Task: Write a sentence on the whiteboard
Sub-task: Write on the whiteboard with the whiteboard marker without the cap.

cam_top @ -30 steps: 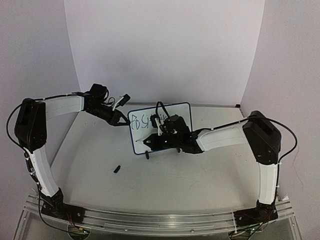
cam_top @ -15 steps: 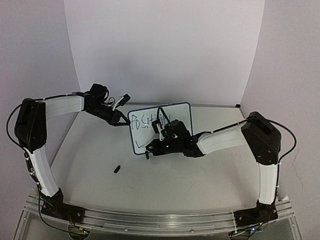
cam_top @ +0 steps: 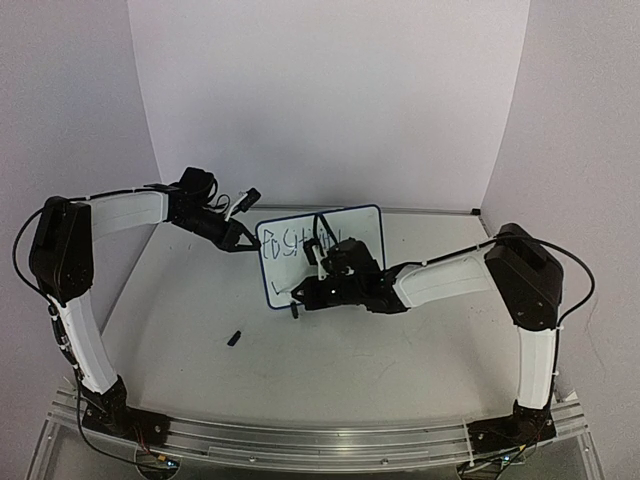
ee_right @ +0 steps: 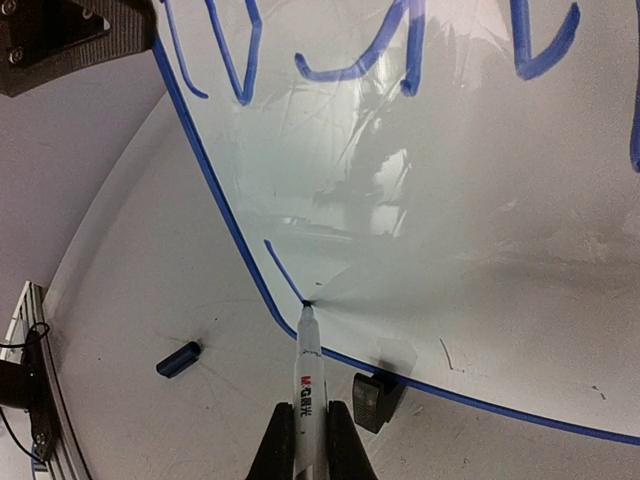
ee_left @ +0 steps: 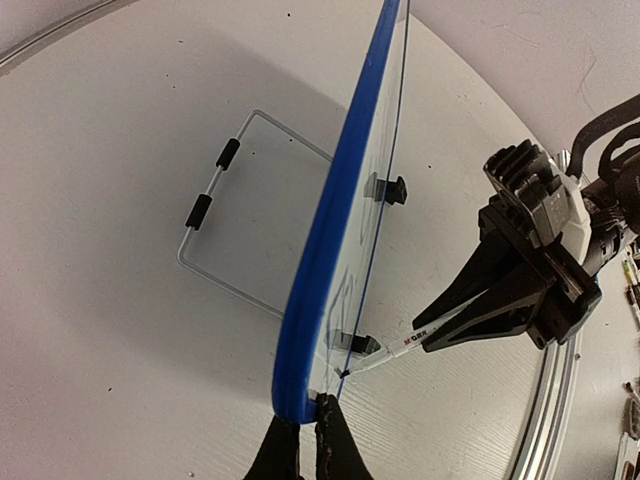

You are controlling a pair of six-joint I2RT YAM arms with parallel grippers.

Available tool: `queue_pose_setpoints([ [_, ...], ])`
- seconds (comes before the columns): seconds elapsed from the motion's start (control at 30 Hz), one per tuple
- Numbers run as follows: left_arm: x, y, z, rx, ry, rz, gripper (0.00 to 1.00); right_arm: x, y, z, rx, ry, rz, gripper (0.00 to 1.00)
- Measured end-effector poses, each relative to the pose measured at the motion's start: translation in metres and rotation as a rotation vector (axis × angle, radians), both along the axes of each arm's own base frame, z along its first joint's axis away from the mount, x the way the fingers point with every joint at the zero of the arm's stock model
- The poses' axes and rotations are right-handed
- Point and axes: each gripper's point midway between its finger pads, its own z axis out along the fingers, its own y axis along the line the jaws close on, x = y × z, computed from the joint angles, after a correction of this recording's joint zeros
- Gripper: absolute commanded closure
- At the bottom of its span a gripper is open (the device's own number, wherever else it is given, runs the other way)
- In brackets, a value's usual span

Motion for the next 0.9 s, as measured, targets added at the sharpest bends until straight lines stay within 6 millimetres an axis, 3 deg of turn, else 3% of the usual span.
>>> queue_pose_setpoints([
  [0.3, 0.000, 0.000, 0.000, 0.000, 0.001, 0.000, 1.00, 0.008, -0.003, 0.020, 0.018, -0.041, -0.035, 1.00],
  [0.53, 0.000, 0.000, 0.000, 0.000, 0.001, 0.000, 1.00, 0.009, -0.004, 0.021, 0.019, -0.043, -0.041, 1.00],
  [0.7, 0.000, 0.000, 0.000, 0.000, 0.001, -0.001, 1.00, 0.008, -0.006, 0.017, 0.015, -0.035, -0.042, 1.00],
  [0.9, 0.000, 0.000, 0.000, 0.000, 0.001, -0.001, 1.00, 0.000, -0.015, -0.002, -0.013, 0.007, -0.045, 1.00],
])
